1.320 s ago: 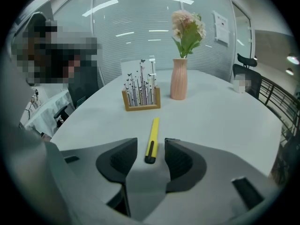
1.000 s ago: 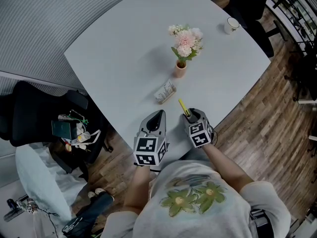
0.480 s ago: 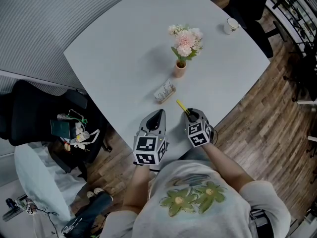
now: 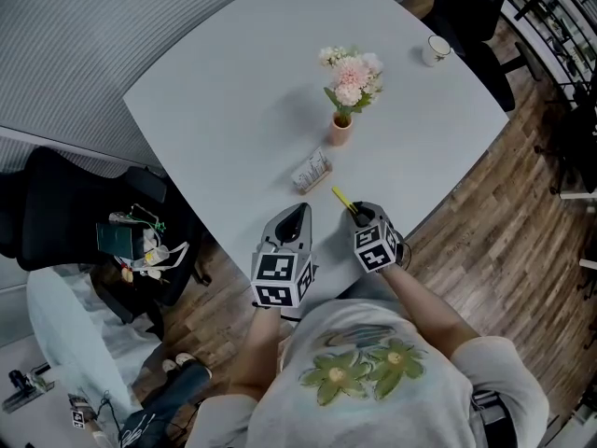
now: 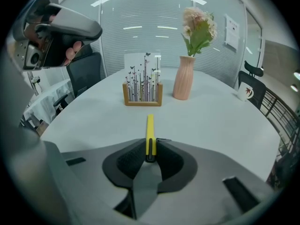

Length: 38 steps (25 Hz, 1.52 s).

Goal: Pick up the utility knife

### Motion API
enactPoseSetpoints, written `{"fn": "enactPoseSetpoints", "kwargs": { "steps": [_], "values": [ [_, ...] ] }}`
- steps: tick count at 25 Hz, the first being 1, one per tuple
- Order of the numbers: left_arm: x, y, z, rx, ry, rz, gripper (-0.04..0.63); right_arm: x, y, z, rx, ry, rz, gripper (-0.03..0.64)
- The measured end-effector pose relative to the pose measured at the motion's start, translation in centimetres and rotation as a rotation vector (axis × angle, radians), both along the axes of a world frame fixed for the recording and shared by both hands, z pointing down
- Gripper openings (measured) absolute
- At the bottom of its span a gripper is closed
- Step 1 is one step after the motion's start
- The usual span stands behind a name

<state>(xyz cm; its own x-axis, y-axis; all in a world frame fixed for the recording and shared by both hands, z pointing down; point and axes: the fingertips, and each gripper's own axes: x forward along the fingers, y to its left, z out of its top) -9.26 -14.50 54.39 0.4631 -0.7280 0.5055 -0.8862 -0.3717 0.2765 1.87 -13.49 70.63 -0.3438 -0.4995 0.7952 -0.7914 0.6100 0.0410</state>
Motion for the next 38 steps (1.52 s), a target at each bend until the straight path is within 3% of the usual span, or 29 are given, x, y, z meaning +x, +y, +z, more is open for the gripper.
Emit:
{"fn": "enactPoseSetpoints", "kwargs": {
  "steps": [38],
  "values": [
    [-0.3, 1.6, -1.7, 0.030, -0.023, -0.056, 0.003, -0.5, 0.0, -6.0, 0.080, -0.104, -0.043, 0.067]
  ]
}}
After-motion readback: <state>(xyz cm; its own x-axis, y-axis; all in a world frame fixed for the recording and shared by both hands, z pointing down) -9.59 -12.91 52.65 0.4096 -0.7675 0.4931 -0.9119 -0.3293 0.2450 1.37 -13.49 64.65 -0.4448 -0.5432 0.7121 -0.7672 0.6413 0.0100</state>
